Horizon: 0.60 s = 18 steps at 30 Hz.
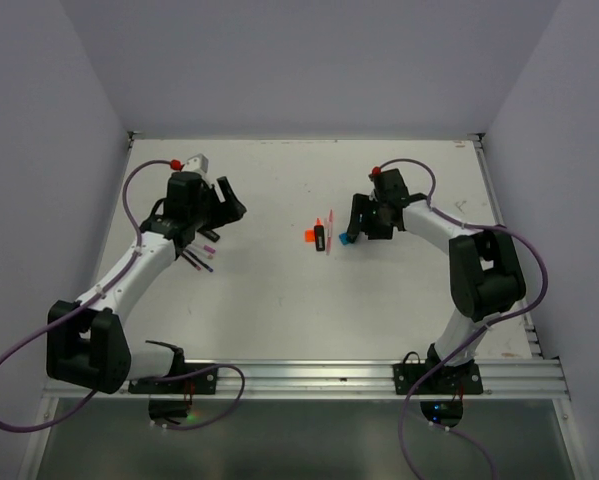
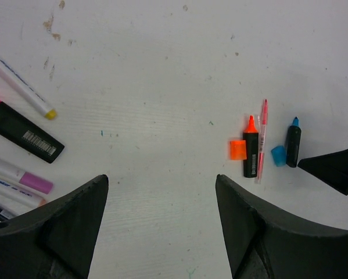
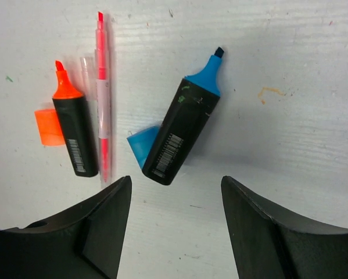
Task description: Open the pen caps
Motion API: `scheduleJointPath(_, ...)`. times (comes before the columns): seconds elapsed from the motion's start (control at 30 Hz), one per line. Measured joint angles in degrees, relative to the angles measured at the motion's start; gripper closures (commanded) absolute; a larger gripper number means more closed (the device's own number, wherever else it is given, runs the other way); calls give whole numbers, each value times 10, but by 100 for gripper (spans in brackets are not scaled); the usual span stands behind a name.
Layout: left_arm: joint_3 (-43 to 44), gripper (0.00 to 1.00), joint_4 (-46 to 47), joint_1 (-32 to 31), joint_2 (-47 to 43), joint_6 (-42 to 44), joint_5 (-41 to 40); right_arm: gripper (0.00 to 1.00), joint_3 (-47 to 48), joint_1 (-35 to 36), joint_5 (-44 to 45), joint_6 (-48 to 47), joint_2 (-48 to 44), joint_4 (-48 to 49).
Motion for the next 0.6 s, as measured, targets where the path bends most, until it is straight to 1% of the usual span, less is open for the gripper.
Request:
scheduleJointPath(0.13,-2,22,-4,2,-7,7,-2,34,16,0,2,12,2,3)
scheduleJointPath(0.27,-10,22,-5,3,-11,10,-3,35,43,0,16,21,22,4)
scheduleJointPath(0.4,-16,23,-7,5,-13,12,-3,43,54,0,32,23,48,6)
scheduleJointPath(0.43,-18,23,-7,5,-14,12,-3,48,54,0,36,23,55,6)
scheduleJointPath(0.57,-20,23,-9,6,-17,13,-5,55,53,0,42,20,69,5)
scheduleJointPath(0.6,-20,23,-9,6,-18,13,-6,56,51,0,42,18,69,6)
